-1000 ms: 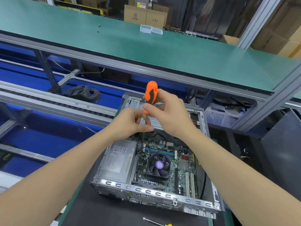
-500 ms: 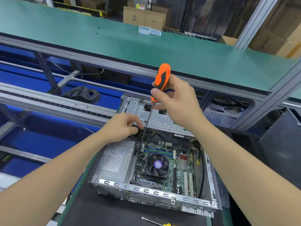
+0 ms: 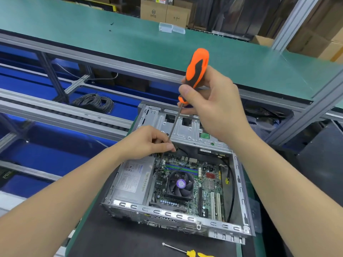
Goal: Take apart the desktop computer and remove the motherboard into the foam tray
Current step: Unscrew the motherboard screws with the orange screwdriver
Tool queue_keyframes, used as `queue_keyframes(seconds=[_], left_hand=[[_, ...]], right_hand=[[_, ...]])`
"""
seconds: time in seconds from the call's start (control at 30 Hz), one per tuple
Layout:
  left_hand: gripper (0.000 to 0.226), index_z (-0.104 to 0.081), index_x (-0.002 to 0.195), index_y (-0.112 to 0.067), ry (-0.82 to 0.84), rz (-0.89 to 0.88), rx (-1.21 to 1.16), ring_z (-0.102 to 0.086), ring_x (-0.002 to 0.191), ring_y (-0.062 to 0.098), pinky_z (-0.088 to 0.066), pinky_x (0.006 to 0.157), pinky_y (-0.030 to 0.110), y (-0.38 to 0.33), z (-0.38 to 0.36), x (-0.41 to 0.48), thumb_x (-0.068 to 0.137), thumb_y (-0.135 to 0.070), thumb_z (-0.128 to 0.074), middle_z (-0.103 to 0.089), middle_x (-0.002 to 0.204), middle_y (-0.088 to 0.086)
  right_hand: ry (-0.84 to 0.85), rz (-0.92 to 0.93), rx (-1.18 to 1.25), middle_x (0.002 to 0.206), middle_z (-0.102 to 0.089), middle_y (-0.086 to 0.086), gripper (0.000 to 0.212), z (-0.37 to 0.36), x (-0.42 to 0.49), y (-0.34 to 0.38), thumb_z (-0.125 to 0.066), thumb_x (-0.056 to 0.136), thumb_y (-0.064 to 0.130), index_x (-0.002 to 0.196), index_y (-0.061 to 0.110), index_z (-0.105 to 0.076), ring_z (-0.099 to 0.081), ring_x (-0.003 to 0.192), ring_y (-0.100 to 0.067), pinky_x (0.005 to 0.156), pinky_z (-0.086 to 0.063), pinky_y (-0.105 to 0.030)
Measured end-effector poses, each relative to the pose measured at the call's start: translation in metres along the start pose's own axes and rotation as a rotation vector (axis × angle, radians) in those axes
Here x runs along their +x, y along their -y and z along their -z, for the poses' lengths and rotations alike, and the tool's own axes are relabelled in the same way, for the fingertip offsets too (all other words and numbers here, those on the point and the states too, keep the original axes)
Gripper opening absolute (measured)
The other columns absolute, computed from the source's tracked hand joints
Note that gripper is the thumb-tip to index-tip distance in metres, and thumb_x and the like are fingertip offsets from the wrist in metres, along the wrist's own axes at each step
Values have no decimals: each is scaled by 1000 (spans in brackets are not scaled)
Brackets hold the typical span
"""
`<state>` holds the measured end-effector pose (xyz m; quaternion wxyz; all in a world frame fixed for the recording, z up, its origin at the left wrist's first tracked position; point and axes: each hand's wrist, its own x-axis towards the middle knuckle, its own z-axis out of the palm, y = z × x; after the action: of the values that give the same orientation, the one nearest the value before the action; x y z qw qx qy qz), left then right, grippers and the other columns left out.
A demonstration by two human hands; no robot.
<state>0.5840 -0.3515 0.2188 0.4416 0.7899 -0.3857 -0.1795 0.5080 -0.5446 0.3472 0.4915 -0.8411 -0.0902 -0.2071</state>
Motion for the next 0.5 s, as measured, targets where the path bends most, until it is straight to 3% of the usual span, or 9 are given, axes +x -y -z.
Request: queue_keyframes(seconds=[0.13,0.3,0.4,0.5], left_hand=[[13,-81,92,-38,150,-22,118,-39,47,6,-30,50,19,-5,0,0,93,-47,-72,-46,48,-12],[13,-80,94,-34,29,4,236,-50,51,6,-34,52,19,5,-11,6,97,-41,-69,-57,54,-13],[16,-79,93,-32,-18,3,274,-53,54,7,-34,52,18,13,-18,7,99,-37,-65,-58,56,-17],[17,-78,91,-29,-53,3,274,-52,52,8,-35,51,17,19,-23,6,101,-33,-64,-55,51,-10]], right_hand=[[85,-25,-8,92,-70,-7,16,-10,-9,-7,-69,96,21,105,10,-62,-75,77,-20,65,-65,-35],[111,-10,-177,88,-67,-1,15,-32,-22,-33,-68,96,31,98,22,-57,-72,84,-28,76,-61,-53],[90,-22,-178,89,-67,-1,17,-36,-22,-41,-66,96,34,97,22,-55,-71,86,-31,76,-60,-55],[77,-19,-188,90,-68,0,16,-39,-22,-45,-65,97,33,99,21,-56,-71,87,-29,77,-60,-54]])
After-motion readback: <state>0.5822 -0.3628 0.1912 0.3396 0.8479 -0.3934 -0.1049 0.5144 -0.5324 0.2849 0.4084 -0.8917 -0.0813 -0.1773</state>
